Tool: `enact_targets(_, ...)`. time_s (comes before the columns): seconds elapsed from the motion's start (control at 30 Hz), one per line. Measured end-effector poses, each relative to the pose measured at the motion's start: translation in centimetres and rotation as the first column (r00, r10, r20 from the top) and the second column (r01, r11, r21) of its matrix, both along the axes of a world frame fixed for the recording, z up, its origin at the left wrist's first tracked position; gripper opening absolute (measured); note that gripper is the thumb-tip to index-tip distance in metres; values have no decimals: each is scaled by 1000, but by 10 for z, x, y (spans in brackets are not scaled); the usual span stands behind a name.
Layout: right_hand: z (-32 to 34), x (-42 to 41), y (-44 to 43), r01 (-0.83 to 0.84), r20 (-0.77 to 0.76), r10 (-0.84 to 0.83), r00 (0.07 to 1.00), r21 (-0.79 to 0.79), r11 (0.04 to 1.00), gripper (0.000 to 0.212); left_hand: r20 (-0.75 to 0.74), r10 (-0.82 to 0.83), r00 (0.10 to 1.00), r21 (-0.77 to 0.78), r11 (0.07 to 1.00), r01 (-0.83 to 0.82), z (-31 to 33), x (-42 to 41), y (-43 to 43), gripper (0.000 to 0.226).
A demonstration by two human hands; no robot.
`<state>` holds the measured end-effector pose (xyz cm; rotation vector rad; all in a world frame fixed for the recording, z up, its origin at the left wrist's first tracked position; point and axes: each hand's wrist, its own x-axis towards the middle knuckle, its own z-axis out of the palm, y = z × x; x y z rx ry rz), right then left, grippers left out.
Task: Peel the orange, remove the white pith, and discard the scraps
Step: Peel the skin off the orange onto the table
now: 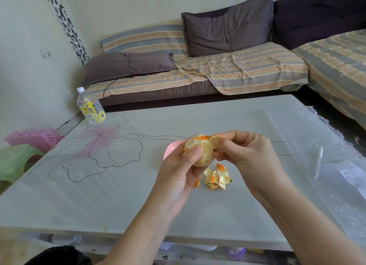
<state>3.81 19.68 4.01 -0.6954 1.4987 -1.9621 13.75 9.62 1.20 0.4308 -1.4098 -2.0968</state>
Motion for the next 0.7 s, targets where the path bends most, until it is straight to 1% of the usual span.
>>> enact_targets(0.13, -1, -2, 1, -4, -56, 6, 998, 24, 1000, 10, 114, -69, 991, -33, 997, 73, 3, 5, 0, 42)
enact_targets(0.23, -2, 0, 2, -30, -55, 31, 998, 24, 999, 14, 144, -84, 986, -52, 994, 93, 1, 8, -1, 34)
enact_targets(0.3, -3, 2, 2, -64, -2, 64, 998, 1, 998, 13, 140, -65, 988, -55, 996, 74, 1, 9, -3, 33)
enact_targets(0.33, -4, 3, 1, -79, 29, 79, 996, -14, 997, 12, 138, -61, 989, -44, 997, 68, 0, 9, -3, 36)
enact_targets(0.5, -7, 7, -6, -134, 190, 151, 970, -98, 986, 19, 105, -117, 988, 151, 983, 101, 2, 11, -7, 50)
enact_targets(0.57, -9, 8, -9, -147, 260, 180, 949, -142, 979, 15, 71, -138, 988, 223, 968, 119, 3, 12, -8, 53)
enact_targets(0.63, -11, 10, -12, -157, 330, 215, 919, -192, 969, 10, 33, -148, 988, 280, 951, 133, 4, 13, -8, 51)
enact_targets(0.7, -13, 13, -15, -147, 411, 241, 880, -247, 958, 12, 12, -142, 990, 317, 939, 131, 4, 15, -7, 41)
